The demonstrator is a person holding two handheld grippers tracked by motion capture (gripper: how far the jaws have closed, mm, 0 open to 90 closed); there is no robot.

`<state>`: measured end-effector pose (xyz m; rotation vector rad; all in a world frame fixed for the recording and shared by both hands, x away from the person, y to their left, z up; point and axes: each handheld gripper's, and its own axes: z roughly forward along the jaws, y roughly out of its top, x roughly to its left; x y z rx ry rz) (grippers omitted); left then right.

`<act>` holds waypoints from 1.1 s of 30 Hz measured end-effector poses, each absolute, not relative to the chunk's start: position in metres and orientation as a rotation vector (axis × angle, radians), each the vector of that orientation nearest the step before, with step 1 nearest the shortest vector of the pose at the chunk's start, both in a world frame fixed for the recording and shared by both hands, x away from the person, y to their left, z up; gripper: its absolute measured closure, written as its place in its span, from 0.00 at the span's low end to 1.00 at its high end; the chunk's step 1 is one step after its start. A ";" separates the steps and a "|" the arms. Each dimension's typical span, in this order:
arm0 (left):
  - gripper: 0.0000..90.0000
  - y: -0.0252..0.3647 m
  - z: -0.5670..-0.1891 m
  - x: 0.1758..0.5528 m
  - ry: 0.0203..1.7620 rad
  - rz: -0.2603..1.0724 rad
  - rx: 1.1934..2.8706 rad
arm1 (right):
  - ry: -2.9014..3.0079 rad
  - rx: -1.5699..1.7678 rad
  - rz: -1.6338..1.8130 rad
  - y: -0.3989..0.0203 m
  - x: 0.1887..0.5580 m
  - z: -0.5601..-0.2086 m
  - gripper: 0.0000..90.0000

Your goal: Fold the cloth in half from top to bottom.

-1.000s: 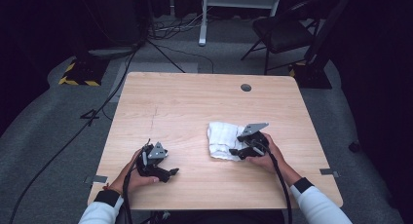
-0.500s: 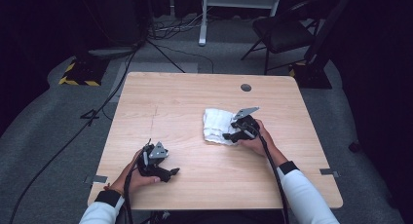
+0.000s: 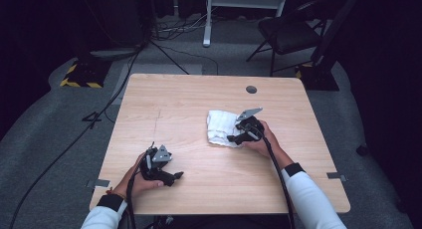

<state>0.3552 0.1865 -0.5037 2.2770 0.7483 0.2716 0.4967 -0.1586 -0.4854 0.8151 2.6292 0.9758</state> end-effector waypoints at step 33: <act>0.17 0.186 -0.504 0.355 0.755 0.279 2.277 | 2.633 0.659 0.804 -0.195 0.431 -0.455 0.35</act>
